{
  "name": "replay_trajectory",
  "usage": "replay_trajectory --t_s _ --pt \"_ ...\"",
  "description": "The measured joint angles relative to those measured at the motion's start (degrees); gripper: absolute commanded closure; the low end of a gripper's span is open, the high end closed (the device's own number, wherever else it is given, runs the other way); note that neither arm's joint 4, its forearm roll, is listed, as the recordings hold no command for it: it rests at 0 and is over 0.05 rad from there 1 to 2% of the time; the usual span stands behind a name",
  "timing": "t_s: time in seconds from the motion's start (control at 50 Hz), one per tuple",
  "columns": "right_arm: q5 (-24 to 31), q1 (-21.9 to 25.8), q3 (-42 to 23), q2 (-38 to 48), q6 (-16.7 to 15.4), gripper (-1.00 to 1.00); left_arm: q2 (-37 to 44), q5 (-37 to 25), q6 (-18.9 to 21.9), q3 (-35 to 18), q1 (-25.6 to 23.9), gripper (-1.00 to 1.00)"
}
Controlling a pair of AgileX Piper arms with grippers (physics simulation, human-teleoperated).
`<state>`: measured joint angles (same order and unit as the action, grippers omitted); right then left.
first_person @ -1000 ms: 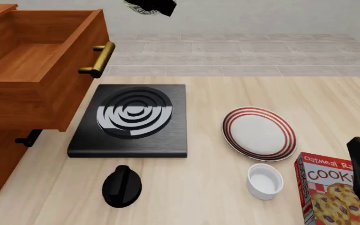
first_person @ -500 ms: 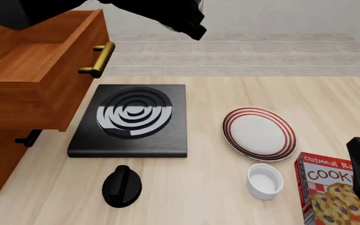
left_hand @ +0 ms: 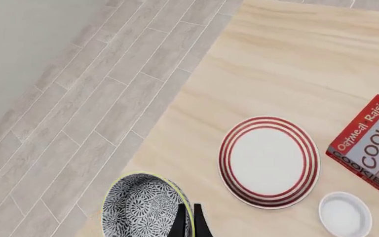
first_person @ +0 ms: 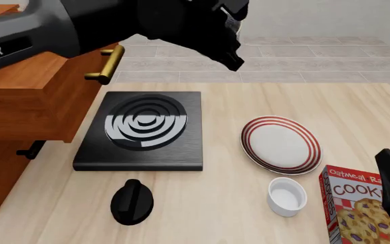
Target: Pick the akita bowl in the top layer of the wooden cabinet and place it on the plate.
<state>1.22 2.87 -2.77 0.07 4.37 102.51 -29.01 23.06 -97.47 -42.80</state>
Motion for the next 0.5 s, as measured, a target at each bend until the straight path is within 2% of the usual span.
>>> replay_trajectory --t_s 0.5 --pt "0.1 0.1 -0.1 0.0 0.6 -1.0 4.8 3.5 -1.9 0.1 -2.4 1.0"
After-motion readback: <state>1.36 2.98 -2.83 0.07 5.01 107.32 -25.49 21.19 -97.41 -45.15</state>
